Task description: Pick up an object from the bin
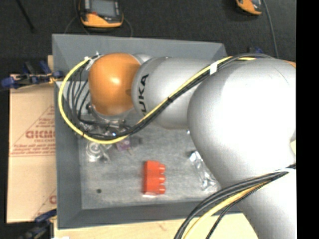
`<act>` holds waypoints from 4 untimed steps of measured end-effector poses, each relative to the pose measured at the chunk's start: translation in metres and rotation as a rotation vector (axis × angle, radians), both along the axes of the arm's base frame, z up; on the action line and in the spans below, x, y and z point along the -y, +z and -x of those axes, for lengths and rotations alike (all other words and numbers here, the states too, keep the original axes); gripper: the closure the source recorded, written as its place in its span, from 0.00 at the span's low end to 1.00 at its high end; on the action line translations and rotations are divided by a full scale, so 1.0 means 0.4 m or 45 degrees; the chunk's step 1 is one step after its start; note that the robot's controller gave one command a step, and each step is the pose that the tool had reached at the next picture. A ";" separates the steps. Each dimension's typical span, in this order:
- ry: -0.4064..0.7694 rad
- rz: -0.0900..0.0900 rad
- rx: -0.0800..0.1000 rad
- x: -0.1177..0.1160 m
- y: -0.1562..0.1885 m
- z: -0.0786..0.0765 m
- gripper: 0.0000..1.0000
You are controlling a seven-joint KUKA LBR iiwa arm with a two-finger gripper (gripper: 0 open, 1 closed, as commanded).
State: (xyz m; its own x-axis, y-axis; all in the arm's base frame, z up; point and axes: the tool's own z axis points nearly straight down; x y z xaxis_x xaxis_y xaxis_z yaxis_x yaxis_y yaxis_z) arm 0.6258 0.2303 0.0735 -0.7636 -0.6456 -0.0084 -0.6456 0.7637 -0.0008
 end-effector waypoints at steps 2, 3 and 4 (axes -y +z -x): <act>-0.010 0.000 -0.001 0.001 0.019 -0.005 1.00; -0.017 0.001 0.006 0.001 0.211 -0.013 1.00; -0.026 0.002 0.003 0.002 0.295 -0.019 1.00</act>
Offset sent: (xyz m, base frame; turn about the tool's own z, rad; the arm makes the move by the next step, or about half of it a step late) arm 0.0000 0.0000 0.0000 0.0000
